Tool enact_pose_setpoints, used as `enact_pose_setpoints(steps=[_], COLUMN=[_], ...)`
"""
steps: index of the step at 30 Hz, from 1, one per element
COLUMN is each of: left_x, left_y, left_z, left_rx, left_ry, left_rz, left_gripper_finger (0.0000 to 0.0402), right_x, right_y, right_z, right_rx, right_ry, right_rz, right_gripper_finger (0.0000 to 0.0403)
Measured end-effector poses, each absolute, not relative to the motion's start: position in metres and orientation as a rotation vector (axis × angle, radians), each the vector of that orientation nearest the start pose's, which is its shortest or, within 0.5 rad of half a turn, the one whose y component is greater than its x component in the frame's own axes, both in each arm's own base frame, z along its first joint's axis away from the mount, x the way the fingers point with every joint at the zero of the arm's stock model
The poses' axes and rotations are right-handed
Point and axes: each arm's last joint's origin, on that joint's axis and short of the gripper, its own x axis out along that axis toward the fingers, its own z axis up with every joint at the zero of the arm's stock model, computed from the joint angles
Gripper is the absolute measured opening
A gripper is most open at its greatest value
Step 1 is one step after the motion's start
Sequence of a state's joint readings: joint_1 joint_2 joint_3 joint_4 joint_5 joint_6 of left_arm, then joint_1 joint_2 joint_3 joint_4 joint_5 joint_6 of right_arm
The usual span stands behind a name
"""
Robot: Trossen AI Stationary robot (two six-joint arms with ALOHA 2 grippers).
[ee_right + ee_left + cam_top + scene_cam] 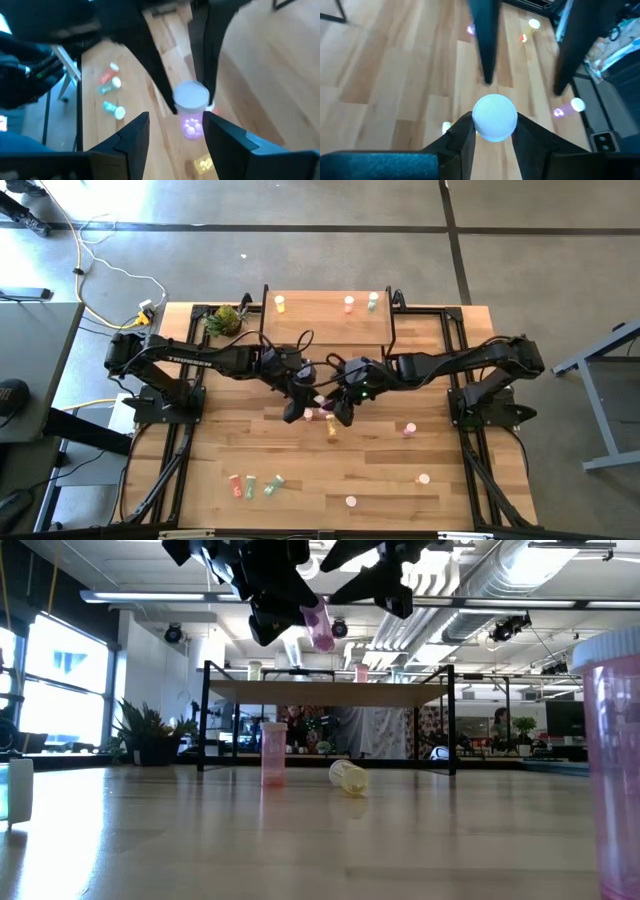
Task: Pick and place medicine bottles onto shelf by color
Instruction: Put the center pink pill bottle on the shelf
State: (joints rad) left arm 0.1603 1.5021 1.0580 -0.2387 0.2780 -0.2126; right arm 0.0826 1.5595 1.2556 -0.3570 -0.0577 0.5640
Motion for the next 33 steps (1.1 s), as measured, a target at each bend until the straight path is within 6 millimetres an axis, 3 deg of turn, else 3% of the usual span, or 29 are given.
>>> enact_pose_setpoints(steps=[13,22,33], left_x=[0.312,0.307,0.282], left_y=[0.084,0.127,0.188], left_z=[0.258,0.287,0.323], left_rx=[-0.312,-0.205,-0.082], left_ry=[0.660,0.577,0.500], left_rz=[0.075,0.240,0.448], left_gripper_finger=[0.0104,0.0104,0.0104], right_x=[0.320,0.302,0.271], right_y=[0.009,-0.032,-0.085], right_z=[0.327,0.345,0.367], right_rx=[0.498,0.483,0.458], right_ry=[0.508,0.406,0.309], right_rz=[-0.287,-0.458,-0.594], right_gripper_finger=[0.0174,0.0174,0.0174])
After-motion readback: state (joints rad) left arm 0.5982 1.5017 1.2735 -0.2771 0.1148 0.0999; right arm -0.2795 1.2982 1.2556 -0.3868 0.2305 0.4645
